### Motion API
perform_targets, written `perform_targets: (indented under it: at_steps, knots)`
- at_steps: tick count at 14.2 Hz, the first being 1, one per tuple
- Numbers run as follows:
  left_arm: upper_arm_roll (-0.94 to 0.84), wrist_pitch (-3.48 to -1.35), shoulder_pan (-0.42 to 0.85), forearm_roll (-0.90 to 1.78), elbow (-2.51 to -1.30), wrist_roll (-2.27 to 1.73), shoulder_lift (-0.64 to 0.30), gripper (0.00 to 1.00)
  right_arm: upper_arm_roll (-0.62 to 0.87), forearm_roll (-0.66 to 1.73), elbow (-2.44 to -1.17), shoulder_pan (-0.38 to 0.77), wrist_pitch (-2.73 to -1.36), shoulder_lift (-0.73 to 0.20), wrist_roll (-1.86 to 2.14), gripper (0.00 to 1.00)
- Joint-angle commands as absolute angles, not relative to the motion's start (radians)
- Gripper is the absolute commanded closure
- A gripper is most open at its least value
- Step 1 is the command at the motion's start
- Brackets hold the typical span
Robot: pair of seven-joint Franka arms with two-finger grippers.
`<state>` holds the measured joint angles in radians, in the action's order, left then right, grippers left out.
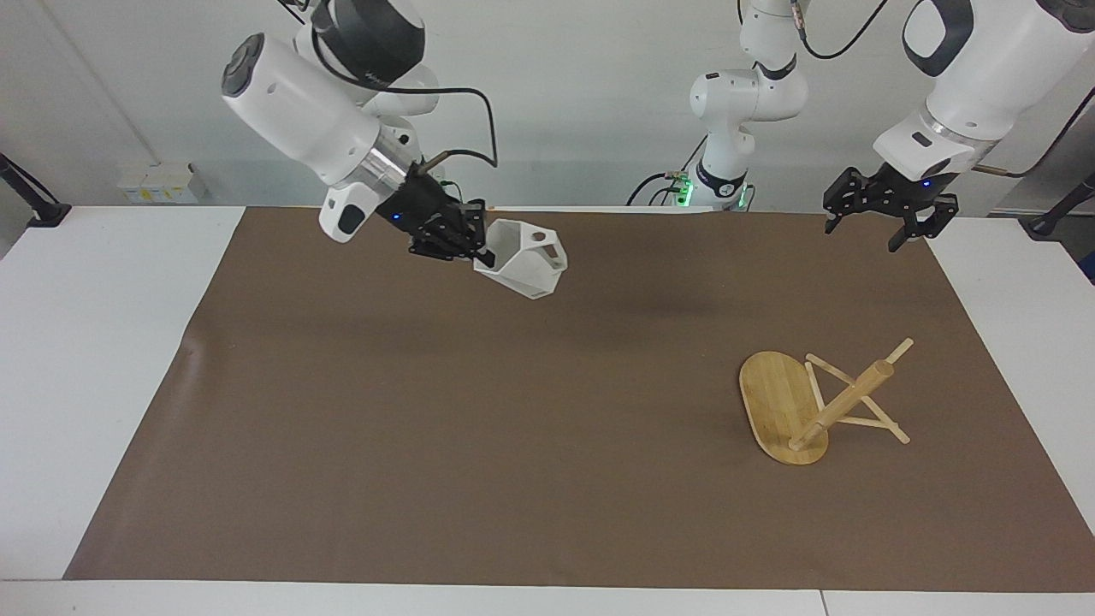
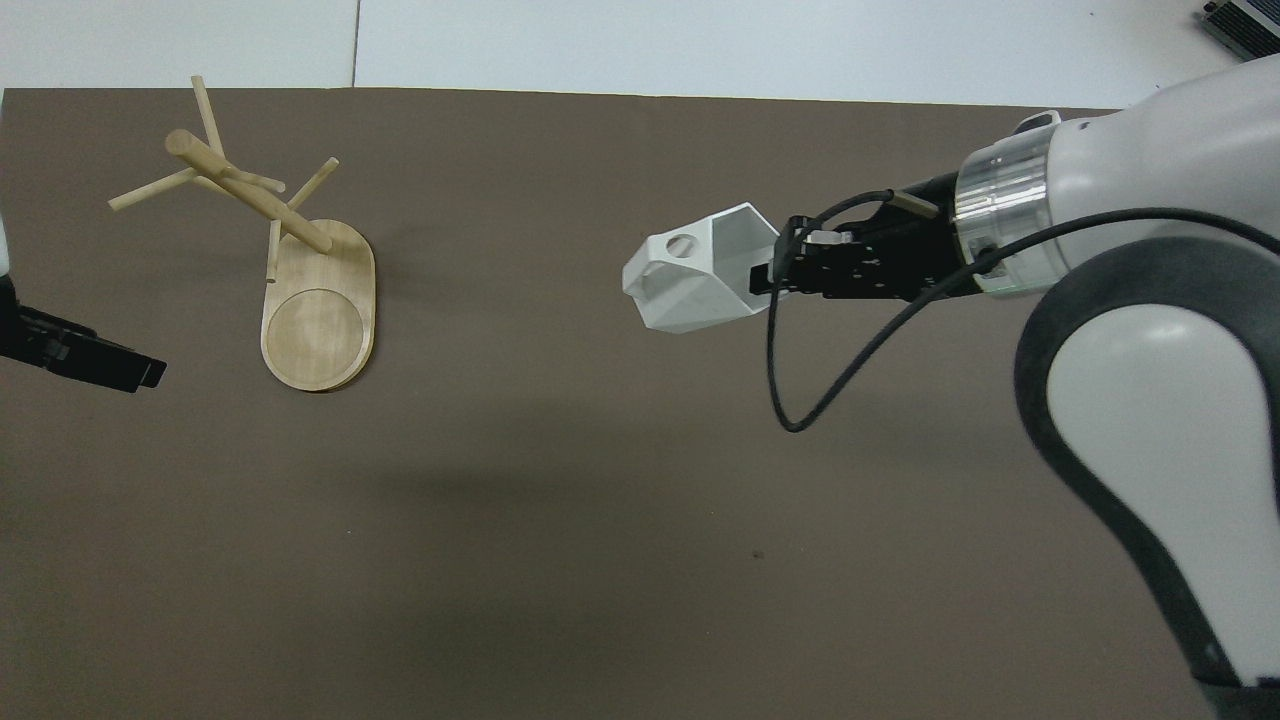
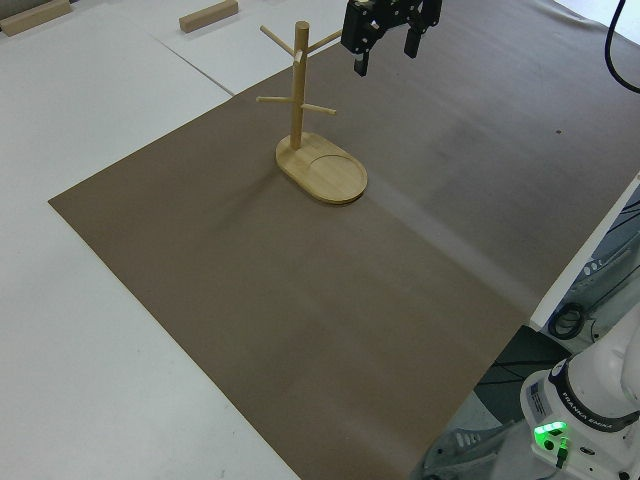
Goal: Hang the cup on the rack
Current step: 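Lift the white cup with the right gripper while the left gripper approaches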
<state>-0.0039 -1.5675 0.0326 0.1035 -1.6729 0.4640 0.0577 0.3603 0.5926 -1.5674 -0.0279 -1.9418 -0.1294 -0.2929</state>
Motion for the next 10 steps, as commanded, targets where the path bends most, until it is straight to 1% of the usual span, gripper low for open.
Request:
perform_targets:
  at_steps: [1,4,6,10]
  knots:
    - [-0.002,-1.617,0.031,0.191,-1.765,0.644,0.116,0.00,0.437,0.668,-1.546,-0.041,-1.999,-0.147,-0.338,1.00]
    - [0.002,-1.656,0.029,0.299,-1.854,0.834,0.162,0.00,0.459,0.826,-1.546,-0.041,-2.003,-0.146,-0.336,1.00]
    - [0.002,-1.704,0.035,0.363,-1.905,0.987,0.186,0.00,0.459,0.850,-1.549,-0.041,-1.988,-0.144,-0.281,1.00]
    - [-0.008,-1.706,0.063,0.425,-1.914,1.217,0.186,0.00,0.459,0.891,-1.591,-0.041,-1.967,-0.152,-0.175,1.00]
